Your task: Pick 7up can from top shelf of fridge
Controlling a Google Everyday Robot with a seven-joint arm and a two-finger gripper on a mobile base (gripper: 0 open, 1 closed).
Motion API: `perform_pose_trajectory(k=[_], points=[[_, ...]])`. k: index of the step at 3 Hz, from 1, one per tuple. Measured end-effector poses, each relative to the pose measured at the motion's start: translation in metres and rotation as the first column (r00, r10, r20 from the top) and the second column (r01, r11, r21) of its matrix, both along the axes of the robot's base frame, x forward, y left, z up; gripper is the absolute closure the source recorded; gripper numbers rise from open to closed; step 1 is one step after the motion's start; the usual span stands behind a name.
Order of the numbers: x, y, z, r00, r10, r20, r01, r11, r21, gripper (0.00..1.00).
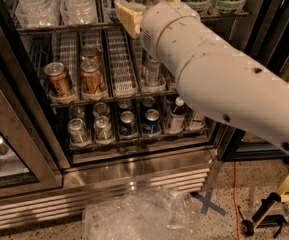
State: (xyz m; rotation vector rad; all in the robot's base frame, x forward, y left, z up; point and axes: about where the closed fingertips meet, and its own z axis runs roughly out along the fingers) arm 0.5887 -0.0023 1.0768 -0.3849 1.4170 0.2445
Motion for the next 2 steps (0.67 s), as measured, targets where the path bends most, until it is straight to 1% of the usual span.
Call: perform_pose_trajectory(k=[1, 2], points=[[0.021, 0.012, -0.003, 1.0, -0.006, 0.005, 0.006, 1.0, 0.0, 0.36], [0.039, 0.014, 0.002, 0.999, -0.041, 0.018, 0.04, 0.999, 0.009, 0.34]])
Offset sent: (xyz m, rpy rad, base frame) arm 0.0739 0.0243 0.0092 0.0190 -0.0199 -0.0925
